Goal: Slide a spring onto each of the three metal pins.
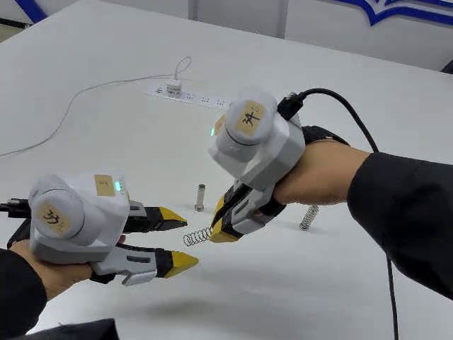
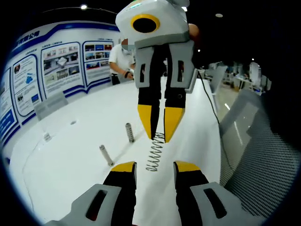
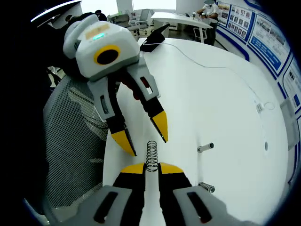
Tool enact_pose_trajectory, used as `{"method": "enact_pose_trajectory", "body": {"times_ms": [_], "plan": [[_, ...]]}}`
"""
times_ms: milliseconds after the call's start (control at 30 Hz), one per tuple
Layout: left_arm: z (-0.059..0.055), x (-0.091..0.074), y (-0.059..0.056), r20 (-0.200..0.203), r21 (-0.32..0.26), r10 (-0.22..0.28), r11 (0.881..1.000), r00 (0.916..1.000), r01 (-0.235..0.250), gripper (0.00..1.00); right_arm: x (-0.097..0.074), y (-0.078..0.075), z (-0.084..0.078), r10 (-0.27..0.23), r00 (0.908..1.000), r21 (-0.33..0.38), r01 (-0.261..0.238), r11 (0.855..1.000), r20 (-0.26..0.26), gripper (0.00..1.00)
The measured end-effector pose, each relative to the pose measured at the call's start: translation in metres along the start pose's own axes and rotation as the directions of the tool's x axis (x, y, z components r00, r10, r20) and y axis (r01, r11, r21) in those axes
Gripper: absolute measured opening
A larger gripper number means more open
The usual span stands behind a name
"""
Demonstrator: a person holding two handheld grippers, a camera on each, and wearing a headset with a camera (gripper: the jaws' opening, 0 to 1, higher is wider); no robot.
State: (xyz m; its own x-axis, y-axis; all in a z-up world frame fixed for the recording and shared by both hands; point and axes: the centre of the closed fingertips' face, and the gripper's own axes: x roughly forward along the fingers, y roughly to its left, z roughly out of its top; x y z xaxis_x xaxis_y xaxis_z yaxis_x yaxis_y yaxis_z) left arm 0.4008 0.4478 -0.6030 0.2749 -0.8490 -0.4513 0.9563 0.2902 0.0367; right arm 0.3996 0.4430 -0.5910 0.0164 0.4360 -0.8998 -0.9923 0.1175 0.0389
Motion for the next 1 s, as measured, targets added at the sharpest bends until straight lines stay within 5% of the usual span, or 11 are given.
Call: {"method": "enact_pose_trajectory", "body": {"times_ms": [367, 1000], "plan": [[0.004, 0.001, -0.002, 0.014, 0.058, -0.014, 0.998, 0.9998, 0.013, 0.13, -0.007, 0.007, 0.005, 0.009, 0.9999, -0.009, -0.009, 1.000, -0.006, 0.11], [0.011, 0.003, -0.007, 0.030, 0.042, -0.034, 0.999, 0.9990, 0.033, 0.11, -0.015, 0.013, 0.032, -0.005, 0.9989, -0.055, 0.007, 0.998, 0.047, 0.11]]}}
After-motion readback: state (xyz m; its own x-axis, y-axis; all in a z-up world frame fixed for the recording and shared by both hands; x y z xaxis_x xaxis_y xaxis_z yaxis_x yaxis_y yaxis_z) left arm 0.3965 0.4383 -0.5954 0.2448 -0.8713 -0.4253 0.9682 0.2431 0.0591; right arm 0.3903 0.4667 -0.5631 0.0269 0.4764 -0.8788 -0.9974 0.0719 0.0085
